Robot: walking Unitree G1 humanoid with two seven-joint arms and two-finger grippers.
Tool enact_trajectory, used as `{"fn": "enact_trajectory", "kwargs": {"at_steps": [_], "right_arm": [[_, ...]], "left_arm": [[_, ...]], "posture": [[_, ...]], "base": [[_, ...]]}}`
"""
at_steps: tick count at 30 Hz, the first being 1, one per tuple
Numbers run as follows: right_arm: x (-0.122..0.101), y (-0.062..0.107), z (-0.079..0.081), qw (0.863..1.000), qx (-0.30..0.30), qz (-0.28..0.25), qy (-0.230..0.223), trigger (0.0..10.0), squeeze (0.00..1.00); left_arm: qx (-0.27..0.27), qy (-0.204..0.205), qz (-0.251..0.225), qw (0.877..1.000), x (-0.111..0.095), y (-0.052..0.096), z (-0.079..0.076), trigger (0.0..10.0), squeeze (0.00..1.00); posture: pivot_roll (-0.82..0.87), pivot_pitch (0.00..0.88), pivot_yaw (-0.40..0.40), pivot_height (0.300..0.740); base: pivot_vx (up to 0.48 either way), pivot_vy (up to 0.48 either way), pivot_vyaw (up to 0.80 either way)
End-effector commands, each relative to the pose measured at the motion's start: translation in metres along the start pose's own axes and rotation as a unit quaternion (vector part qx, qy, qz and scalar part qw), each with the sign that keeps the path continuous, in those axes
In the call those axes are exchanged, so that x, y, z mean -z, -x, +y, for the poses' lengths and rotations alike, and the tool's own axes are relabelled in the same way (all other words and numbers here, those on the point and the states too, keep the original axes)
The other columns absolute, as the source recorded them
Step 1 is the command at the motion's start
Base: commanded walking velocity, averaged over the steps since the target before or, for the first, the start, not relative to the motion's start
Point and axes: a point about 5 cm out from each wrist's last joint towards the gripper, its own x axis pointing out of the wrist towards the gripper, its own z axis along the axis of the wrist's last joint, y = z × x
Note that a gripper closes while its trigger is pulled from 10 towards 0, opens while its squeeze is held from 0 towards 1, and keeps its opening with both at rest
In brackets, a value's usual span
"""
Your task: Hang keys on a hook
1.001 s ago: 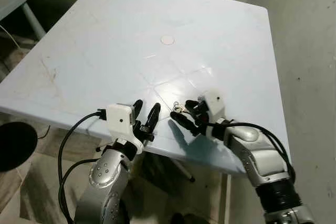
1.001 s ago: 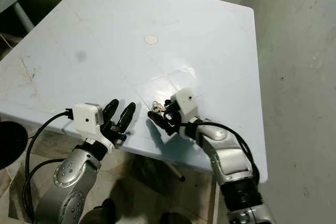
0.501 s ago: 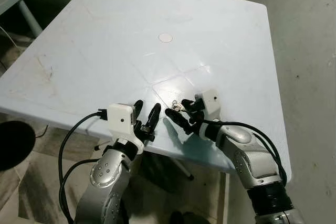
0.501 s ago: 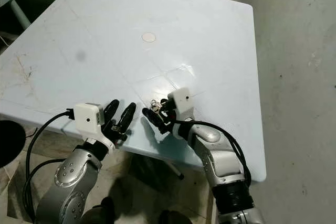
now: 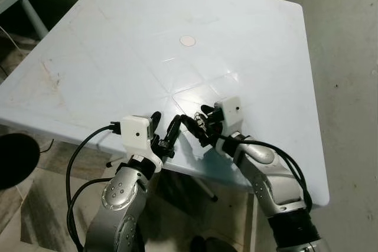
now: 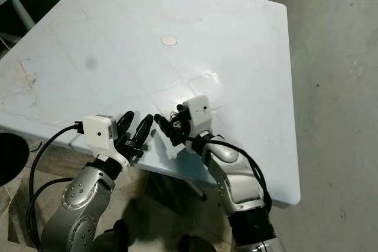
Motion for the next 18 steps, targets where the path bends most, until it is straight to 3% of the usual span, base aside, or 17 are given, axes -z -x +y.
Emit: {"fn": "enact_trajectory", "kwargs": {"at_steps": [1, 7, 18], "right_arm": [[-0.002, 0.003, -0.001, 1.000, 0.013, -0.007, 0.012, 10.0, 0.00], [-0.001, 0.000, -0.004, 0.999, 0.032, -0.006, 0.029, 10.0, 0.00], [-0.003, -0.005, -0.007, 0.998, 0.055, -0.003, 0.041, 10.0, 0.00]], "left_arm": [[-0.004, 0.010, 0.006, 1.000, 0.001, 0.006, -0.003, 10.0, 0.00], [-0.009, 0.016, 0.016, 1.000, 0.002, 0.020, -0.009, 10.0, 0.00], [-0.009, 0.018, 0.028, 0.999, -0.002, 0.030, -0.013, 10.0, 0.00]], "posture": [[0.03, 0.252, -0.129, 0.740], [0.04, 0.259, -0.127, 0.740], [0.05, 0.263, -0.123, 0.740]], "base": [[0.000, 0.000, 0.00], [0.000, 0.000, 0.00], [0.000, 0.000, 0.00]]}}
